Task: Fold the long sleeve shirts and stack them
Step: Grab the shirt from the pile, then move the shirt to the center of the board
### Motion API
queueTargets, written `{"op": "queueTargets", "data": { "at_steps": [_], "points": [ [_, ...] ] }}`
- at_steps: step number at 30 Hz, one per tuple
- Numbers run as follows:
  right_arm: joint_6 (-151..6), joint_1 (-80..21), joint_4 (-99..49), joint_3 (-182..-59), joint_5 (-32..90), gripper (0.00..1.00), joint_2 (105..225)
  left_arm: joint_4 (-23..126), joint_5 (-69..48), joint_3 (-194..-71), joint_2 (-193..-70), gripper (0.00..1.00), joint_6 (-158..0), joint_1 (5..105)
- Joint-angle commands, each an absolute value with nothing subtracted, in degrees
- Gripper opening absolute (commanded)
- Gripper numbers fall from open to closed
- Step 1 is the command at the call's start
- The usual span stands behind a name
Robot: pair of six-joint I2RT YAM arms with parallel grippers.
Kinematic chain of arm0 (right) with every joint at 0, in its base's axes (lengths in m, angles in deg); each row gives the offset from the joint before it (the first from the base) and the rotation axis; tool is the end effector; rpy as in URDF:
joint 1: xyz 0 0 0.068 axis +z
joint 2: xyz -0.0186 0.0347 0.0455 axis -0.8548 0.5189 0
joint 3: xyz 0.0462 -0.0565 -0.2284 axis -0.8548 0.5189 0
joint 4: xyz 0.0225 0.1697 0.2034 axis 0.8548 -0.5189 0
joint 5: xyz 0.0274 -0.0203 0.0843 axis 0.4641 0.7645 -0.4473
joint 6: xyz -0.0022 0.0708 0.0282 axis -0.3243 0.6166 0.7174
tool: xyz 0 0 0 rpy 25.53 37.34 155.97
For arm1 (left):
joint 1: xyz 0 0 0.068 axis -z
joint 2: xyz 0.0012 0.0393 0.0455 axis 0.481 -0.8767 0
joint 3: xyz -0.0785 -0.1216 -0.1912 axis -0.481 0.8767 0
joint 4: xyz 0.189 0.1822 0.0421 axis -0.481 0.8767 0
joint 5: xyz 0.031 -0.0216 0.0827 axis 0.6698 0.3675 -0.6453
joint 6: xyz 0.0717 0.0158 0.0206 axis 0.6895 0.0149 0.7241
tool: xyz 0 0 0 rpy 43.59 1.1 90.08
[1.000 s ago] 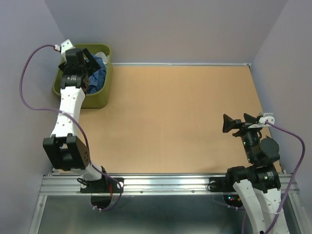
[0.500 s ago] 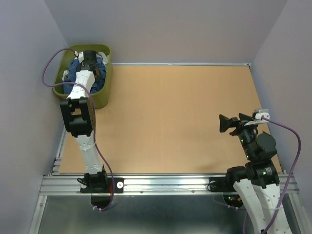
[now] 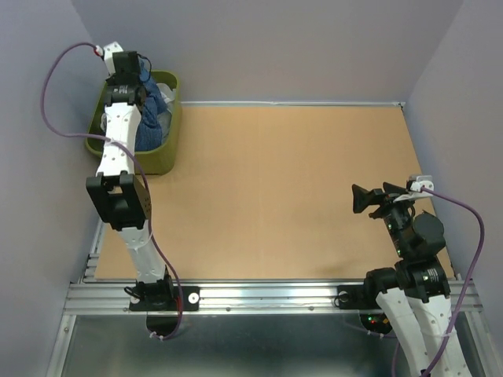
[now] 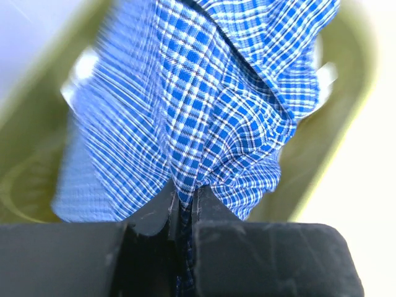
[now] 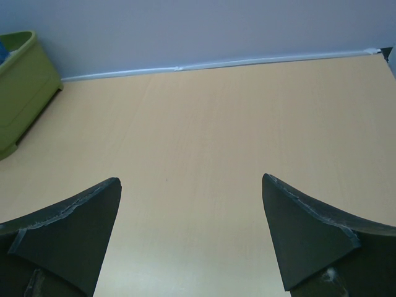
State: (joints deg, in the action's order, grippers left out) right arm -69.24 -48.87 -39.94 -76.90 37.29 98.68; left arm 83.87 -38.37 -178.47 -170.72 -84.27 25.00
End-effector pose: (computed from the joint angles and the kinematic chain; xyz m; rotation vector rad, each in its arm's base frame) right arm 0.1552 0.0263 0.3069 0.0141 1.5471 0.2707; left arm 0.4785 0.0532 0.3389 -0.5642 1.9260 0.2080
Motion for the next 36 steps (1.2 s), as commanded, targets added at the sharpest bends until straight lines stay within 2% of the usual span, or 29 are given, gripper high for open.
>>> {"op": "queueTargets", "data": {
  "at_steps": [1, 9, 14, 18, 22, 23, 25, 26, 27, 29, 30, 33, 36],
  "points": [
    [-68.71, -48.37, -37.04, -77.92, 35.09, 1.0, 98.94, 75.79, -37.93, -186.27, -156.28, 0.0, -83.12, 27.17],
    [-69.24, -48.37, -36.96, -79.06, 35.52, 1.0, 99.47, 65.24, -24.14, -188.64, -146.51, 0.0, -85.93, 35.16],
    [-69.85, -48.37, -37.04, -79.76, 35.79, 1.0, 99.38, 58.65, -12.37, -189.87, -145.37, 0.0, -90.83, 45.42],
    [-70.03, -48.28, -37.13, -80.38, 36.05, 1.0, 99.56, 55.75, -10.06, -189.79, -145.72, 0.0, -92.87, 53.35],
    [-70.38, -48.37, -37.22, -81.08, 35.7, 1.0, 99.82, 51.98, -8.3, -184.62, -145.28, 0.0, -96.21, 58.37],
    [-70.64, -48.37, -37.31, -81.26, 35.61, 1.0, 99.91, 51.09, -8.73, -178.68, -143.71, 0.0, -96.82, 58.98],
    [-70.73, -48.37, -37.48, -81.7, 35.26, 1.0, 100.17, 47.67, -11.01, -170.14, -140.99, 0.07, -99.46, 60.13],
    [-70.91, -48.37, -37.48, -81.87, 35.0, 1.0, 100.7, 46.17, -12.24, -159.66, -137.06, 0.11, -100.6, 60.13],
    [-71.08, -48.37, -37.57, -82.05, 34.65, 1.0, 100.96, 44.77, -13.82, -153.98, -134.75, 0.22, -101.83, 60.13],
    [-71.35, -48.37, -37.75, -82.75, 33.77, 1.0, 101.75, 43.0, -21.01, -138.3, -127.46, 0.35, -103.42, 60.13],
    [-71.35, -48.46, -38.01, -83.1, 33.07, 1.0, 102.8, 44.13, -23.65, -133.58, -124.91, 0.47, -103.42, 60.13],
    [-71.79, -48.37, -38.1, -84.24, 30.0, 1.0, 106.22, 52.61, -34.38, -120.38, -116.64, 0.66, -103.77, 59.69],
    [-71.7, -48.37, -37.92, -84.95, 27.35, 1.0, 110.78, 60.98, -37.56, -112.99, -112.76, 0.75, -103.34, 57.59]
  ]
}}
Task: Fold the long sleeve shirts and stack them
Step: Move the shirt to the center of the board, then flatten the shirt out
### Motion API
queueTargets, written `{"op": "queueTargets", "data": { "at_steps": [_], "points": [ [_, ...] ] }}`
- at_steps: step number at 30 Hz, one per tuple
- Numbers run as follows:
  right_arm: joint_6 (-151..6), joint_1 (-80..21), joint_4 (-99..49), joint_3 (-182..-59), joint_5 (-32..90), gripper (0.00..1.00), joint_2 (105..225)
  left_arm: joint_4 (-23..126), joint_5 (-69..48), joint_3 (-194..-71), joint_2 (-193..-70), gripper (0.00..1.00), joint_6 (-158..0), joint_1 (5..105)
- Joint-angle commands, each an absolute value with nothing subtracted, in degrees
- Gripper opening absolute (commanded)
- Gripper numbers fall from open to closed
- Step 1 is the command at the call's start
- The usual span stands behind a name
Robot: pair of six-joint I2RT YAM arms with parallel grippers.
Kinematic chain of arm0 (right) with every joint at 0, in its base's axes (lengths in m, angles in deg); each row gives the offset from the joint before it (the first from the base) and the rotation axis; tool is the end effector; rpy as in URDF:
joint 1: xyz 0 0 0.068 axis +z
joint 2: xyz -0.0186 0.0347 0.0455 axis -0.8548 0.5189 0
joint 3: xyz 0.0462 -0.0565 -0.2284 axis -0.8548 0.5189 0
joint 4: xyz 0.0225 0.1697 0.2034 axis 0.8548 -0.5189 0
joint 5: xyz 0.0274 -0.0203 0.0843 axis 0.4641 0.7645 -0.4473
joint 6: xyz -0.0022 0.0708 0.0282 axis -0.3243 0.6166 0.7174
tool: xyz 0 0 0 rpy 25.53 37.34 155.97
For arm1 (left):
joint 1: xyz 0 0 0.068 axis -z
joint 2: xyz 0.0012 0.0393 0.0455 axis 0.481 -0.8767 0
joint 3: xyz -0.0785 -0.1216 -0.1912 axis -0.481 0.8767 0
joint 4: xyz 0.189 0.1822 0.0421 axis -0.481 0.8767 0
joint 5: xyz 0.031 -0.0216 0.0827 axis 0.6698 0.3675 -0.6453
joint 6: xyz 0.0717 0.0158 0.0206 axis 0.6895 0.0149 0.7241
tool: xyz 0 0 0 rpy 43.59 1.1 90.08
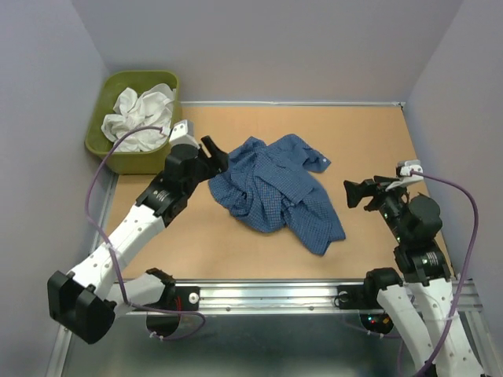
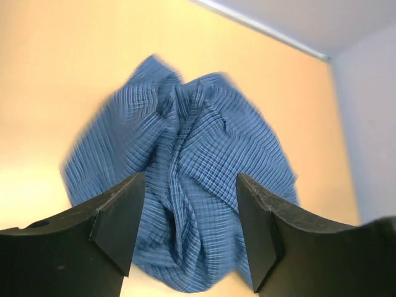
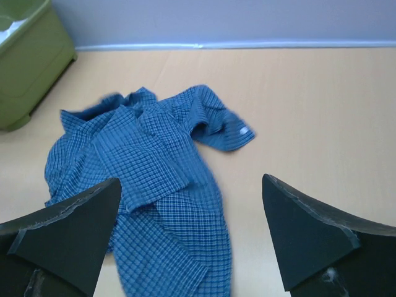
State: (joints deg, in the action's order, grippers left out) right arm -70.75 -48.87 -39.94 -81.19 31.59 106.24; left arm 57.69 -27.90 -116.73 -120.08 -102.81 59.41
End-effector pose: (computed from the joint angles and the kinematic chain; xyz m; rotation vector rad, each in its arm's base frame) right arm 0.1704 0.0355 0.3149 -0.0848 1.6051 0.3235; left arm 0.2709 -0.1485 0.3199 -0.1910 1.8057 -0.6831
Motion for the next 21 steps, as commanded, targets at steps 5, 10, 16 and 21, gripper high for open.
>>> {"op": "queueTargets", "data": {
  "at_steps": [5, 10, 16, 21],
  "points": [
    [-68.11, -48.37, -39.41, -89.16, 25.86, 1.0, 124.49, 63.13, -30.21, -105.08, -111.18, 0.78, -101.67, 56.0],
    [-61.16, -48.46, -39.68, -94.78, 20.68, 1.0, 139.79, 57.33, -19.4, -102.6, -114.77, 0.79, -100.0, 56.0],
    [-54.22, -48.11, -39.07, -97.16, 17.16, 1.0, 156.05, 54.34, -14.1, -104.62, -123.73, 0.79, -99.29, 56.0],
    [-50.35, -44.69, -34.33, -97.87, 15.49, 1.0, 163.36, 52.4, -14.54, -107.6, -131.91, 0.79, -101.04, 56.0]
  ]
}}
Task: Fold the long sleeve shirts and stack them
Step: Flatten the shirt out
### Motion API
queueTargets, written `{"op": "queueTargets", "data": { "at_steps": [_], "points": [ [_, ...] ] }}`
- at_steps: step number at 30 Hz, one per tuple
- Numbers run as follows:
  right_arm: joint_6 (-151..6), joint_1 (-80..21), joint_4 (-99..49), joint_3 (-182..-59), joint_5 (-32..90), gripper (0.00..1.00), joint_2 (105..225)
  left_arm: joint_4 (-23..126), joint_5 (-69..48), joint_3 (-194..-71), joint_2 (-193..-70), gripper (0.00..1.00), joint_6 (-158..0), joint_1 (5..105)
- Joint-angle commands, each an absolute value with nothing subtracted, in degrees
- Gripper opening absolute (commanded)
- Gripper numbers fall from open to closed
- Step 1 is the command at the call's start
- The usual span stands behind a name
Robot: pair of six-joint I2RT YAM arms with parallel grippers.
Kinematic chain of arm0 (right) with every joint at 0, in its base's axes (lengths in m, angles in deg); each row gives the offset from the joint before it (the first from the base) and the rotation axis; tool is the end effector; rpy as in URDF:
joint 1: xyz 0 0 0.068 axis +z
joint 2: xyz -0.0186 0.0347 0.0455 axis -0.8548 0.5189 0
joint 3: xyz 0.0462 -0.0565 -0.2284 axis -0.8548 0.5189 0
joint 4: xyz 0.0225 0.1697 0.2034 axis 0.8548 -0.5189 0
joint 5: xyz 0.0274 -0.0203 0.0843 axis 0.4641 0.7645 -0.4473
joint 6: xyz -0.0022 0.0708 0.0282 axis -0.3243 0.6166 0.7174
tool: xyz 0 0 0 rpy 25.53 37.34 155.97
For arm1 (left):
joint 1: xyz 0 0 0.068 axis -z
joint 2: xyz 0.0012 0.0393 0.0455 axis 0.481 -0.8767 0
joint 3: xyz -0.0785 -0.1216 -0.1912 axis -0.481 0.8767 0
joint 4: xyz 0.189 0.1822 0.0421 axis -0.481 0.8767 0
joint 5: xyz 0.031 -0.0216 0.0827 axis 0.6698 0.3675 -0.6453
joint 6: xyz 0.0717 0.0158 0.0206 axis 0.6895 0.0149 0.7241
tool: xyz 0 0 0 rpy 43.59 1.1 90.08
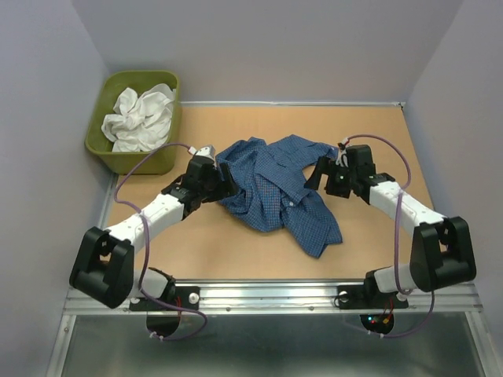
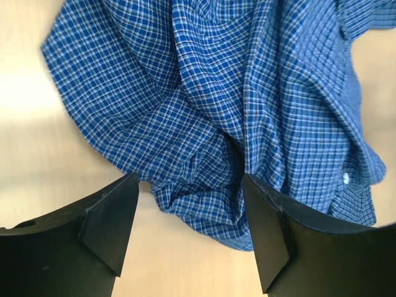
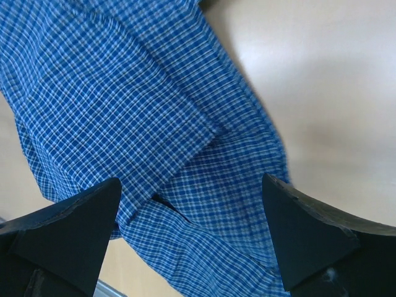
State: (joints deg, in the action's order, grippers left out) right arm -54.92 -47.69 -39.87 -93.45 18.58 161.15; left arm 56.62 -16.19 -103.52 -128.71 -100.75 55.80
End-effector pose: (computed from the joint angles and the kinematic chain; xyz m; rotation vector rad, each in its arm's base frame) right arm 0.3044 0.0799 0.1754 0.1221 2.3905 0.6713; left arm 0.2793 -0.1457 0.1893 -0.0892 2.1996 -0.6503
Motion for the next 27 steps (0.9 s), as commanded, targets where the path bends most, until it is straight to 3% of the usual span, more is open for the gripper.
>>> {"op": "queueTargets", "data": {
  "at_steps": [1, 10, 15, 16, 18, 19, 27],
  "points": [
    [-50.08, -42.76, -33.01, -98.22, 15.4, 1.0, 165.28, 51.62, -14.54, -108.22, -133.14, 0.79, -101.14, 56.0],
    [-45.07, -37.73, -25.09, -95.07, 17.84, 0.96, 172.16, 51.7, -21.91, -115.78, -145.88, 0.79, -102.45, 55.74],
    [-47.79, -38.08, -25.35, -91.9, 24.88, 0.45, 167.86, 51.61, -22.36, -115.7, -151.43, 0.79, -103.68, 55.47],
    [-48.4, -38.69, -26.31, -91.46, 27.24, 0.3, 166.63, 51.43, -22.62, -115.35, -151.78, 0.79, -103.95, 55.47],
    [-49.2, -40.45, -29.2, -90.49, 30.06, 0.08, 162.95, 51.43, -22.8, -114.21, -152.13, 0.79, -104.48, 55.38],
    [-49.55, -41.24, -30.35, -90.22, 33.12, 0.01, 161.62, 51.43, -22.89, -113.85, -151.96, 0.79, -104.83, 55.3],
    [-53.85, -47.75, -40.03, -90.31, 57.38, 0.01, 145.19, 50.12, -23.33, -107.62, -148.97, 0.79, -108.51, 53.89]
  ]
}}
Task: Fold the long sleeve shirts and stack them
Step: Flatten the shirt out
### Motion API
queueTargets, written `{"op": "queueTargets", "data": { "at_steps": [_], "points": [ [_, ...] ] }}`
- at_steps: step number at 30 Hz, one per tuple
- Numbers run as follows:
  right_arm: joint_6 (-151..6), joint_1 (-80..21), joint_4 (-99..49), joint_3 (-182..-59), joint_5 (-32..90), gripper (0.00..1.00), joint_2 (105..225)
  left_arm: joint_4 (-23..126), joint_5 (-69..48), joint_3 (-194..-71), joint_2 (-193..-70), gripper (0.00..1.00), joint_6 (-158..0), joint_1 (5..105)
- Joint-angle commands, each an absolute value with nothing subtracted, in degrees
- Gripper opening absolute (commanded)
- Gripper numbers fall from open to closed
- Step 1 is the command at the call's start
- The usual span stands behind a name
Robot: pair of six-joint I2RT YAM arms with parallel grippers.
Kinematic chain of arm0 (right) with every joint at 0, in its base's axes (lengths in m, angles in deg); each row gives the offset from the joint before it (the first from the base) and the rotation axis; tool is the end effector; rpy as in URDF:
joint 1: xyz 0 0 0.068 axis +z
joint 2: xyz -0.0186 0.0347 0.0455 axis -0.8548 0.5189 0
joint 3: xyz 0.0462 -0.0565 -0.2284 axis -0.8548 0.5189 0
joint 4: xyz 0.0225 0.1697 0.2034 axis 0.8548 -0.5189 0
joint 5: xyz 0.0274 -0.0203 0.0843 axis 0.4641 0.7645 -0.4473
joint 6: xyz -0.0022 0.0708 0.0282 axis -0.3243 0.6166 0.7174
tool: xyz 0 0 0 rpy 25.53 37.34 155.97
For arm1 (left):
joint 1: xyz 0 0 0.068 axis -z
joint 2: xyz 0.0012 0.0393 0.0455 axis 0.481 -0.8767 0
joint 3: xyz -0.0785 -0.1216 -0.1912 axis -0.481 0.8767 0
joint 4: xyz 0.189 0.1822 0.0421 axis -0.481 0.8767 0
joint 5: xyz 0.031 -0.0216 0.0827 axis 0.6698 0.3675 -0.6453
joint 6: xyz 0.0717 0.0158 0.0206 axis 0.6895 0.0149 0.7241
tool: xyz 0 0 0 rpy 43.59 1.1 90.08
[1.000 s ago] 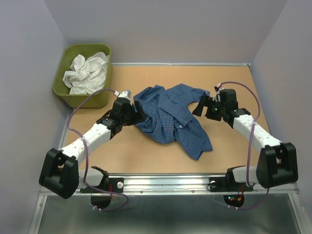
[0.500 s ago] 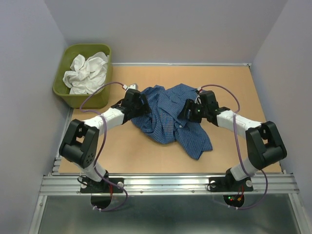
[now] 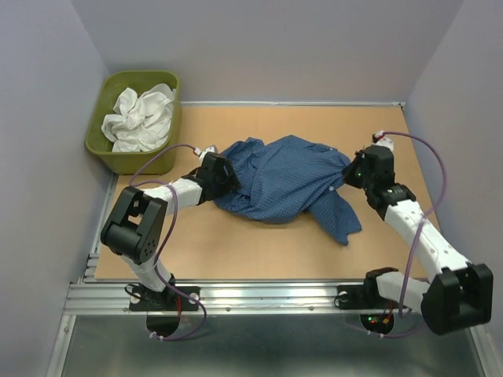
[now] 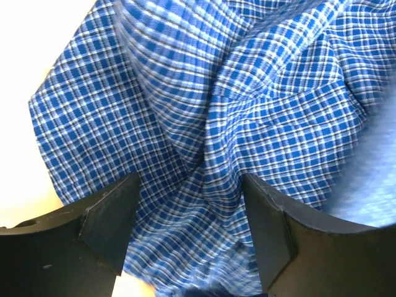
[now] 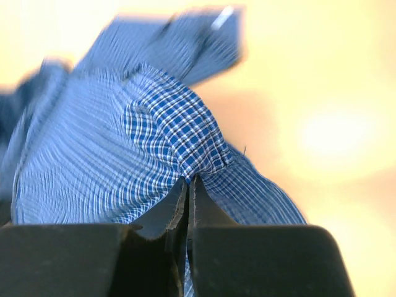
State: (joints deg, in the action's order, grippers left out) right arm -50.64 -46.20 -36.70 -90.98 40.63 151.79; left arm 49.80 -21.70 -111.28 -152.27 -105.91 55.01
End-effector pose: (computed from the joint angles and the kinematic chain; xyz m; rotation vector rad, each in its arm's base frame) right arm 0.2959 0.0613 0.2111 0.3500 2.1557 0.3394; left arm 0.3307 -0.1593 0.1168 -0.2718 2.3245 -0.5148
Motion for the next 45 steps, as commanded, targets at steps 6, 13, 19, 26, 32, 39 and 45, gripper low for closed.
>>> {"op": "queueTargets", "data": {
  "at_steps": [6, 13, 19, 26, 32, 39, 45],
  "points": [
    [-52.55, -47.75, -42.58, -89.17, 73.92, 0.03, 133.07, 48.97, -22.71, -102.87, -142.74, 0.79, -110.98, 52.75],
    [-46.21, -47.75, -49.61, -85.39, 71.57, 0.53, 125.84, 49.67, -21.04, -97.51, -133.95, 0.79, -111.95, 52.31],
    [-56.75, -47.84, -48.99, -93.2, 51.2, 0.86, 133.47, 51.43, -22.36, -97.76, -127.17, 0.79, -108.61, 52.04],
    [-55.88, -44.6, -48.38, -104.62, 41.24, 0.89, 148.76, 51.69, -21.66, -107.95, -135.07, 0.79, -101.24, 52.04],
    [-51.23, -37.84, -48.56, -114.54, 46.14, 0.97, 163.0, 54.07, -22.18, -121.21, -145.69, 0.79, -96.22, 51.87],
    [-47.71, -34.22, -48.82, -122.21, 52.21, 0.98, 175.66, 57.41, -23.95, -128.6, -154.66, 0.72, -94.02, 51.78],
    [-45.43, -33.69, -48.73, -128.45, 54.51, 0.94, 185.32, 57.5, -21.66, -130.81, -158.98, 0.6, -94.11, 51.87]
  ]
}}
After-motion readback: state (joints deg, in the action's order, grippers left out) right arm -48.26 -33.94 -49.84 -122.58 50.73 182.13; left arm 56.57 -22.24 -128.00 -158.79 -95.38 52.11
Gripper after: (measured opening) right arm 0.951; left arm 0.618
